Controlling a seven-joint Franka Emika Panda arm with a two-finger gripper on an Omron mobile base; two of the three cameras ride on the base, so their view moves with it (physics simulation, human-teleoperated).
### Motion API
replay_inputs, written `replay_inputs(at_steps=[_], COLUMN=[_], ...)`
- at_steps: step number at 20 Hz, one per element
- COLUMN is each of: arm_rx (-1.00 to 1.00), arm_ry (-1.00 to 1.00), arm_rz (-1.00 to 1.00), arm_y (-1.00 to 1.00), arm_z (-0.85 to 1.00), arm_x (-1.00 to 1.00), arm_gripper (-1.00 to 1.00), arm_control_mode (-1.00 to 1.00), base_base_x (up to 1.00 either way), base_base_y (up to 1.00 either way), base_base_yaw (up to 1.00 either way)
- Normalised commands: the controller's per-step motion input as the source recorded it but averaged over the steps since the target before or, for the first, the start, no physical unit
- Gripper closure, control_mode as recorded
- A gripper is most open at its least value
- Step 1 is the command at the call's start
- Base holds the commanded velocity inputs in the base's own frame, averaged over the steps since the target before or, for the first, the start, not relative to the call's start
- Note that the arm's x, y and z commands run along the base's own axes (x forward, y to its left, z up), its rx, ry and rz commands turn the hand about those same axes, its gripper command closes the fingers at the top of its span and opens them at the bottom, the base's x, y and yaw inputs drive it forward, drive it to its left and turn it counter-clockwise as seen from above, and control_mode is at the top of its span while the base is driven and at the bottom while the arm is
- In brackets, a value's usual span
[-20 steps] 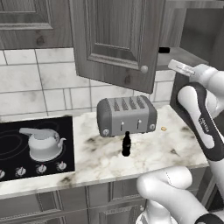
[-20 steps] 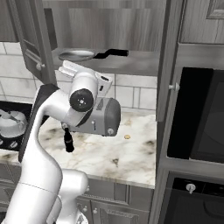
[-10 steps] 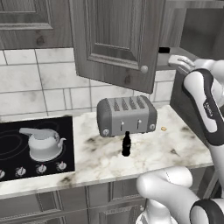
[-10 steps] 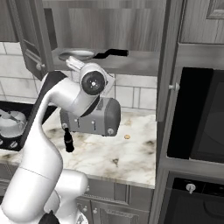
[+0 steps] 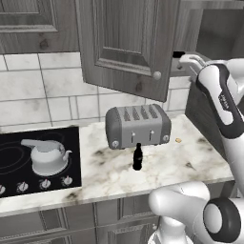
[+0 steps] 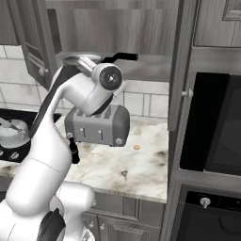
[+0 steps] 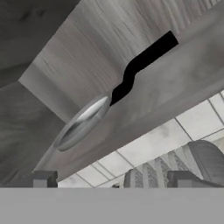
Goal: Pick the pan from the cabinet and place it on the stove. Then turn on the stove burner for the pan.
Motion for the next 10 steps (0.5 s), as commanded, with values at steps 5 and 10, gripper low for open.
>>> replay_inputs(at_steps=[5, 10], arm_rx=[0.12, 0.11], arm_ry=[0.07, 0.07], arm_rz=[0.03, 0.01], arm_y=[0.17, 0.3], arm_z=[-0.15, -0.08], arm_x=[0.3, 0.28], arm_gripper=[-1.0, -1.0], arm_control_mode=[-1.0, -1.0], base_base_x=[0.0, 0.0], base_base_y=[0.0, 0.0], base_base_yaw=[0.0, 0.0])
